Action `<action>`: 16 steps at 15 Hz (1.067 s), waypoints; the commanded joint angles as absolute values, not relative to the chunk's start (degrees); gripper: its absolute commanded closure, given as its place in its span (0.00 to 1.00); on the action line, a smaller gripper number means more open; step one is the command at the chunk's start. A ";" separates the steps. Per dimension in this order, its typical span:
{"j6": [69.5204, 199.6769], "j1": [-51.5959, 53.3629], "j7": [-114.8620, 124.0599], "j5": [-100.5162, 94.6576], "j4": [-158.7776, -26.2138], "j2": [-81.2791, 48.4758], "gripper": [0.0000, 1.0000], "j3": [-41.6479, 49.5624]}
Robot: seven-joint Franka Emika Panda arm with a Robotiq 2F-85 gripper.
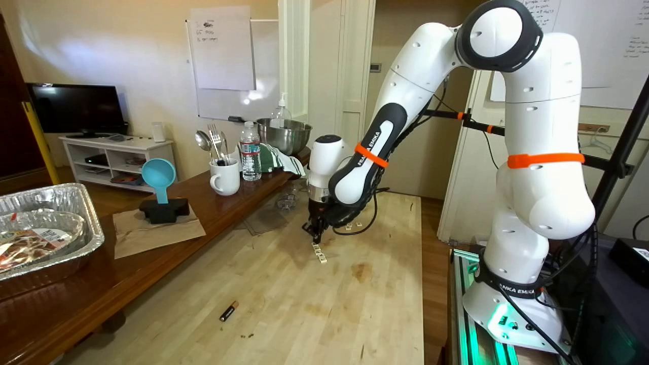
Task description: Use the tiles to create the word 'Tapes'.
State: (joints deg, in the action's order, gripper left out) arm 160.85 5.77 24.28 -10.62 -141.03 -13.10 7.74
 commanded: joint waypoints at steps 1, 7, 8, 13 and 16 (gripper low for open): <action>161.74 7.22 26.27 -12.07 -142.75 -13.73 1.00 8.47; 161.70 7.74 26.60 -12.84 -142.83 -13.70 1.00 8.74; 161.71 7.82 26.69 -13.13 -142.83 -13.68 1.00 8.85; 161.83 7.38 25.65 -13.18 -142.71 -13.17 1.00 8.63; 161.79 7.35 25.84 -13.10 -142.43 -12.54 1.00 8.72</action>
State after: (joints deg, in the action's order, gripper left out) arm 160.85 6.68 24.46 -12.14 -141.24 -12.94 8.09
